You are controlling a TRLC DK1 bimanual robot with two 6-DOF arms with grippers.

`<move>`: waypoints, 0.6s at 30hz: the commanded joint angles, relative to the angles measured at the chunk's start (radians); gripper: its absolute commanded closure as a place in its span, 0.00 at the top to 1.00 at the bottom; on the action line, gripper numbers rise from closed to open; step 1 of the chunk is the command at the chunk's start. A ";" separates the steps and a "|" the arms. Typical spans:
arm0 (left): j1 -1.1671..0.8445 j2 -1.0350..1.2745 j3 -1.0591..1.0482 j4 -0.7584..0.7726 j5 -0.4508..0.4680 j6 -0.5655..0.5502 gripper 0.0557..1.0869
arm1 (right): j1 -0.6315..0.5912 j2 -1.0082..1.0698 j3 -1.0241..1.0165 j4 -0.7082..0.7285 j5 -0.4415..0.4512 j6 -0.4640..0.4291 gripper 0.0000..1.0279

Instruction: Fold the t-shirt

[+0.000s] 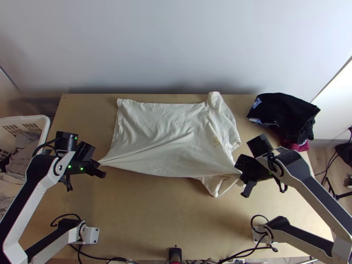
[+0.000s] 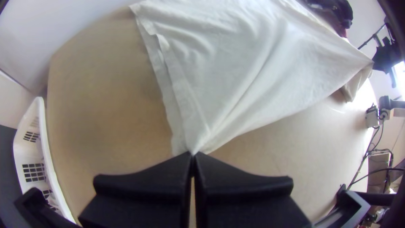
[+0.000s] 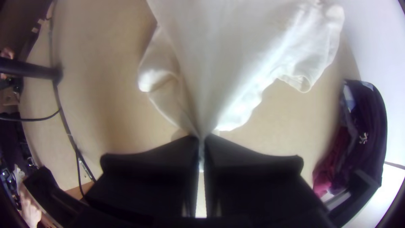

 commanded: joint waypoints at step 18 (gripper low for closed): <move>0.004 -0.078 0.055 -0.365 0.097 0.174 0.04 | 0.177 -0.049 0.050 -0.312 -0.030 -0.012 0.03</move>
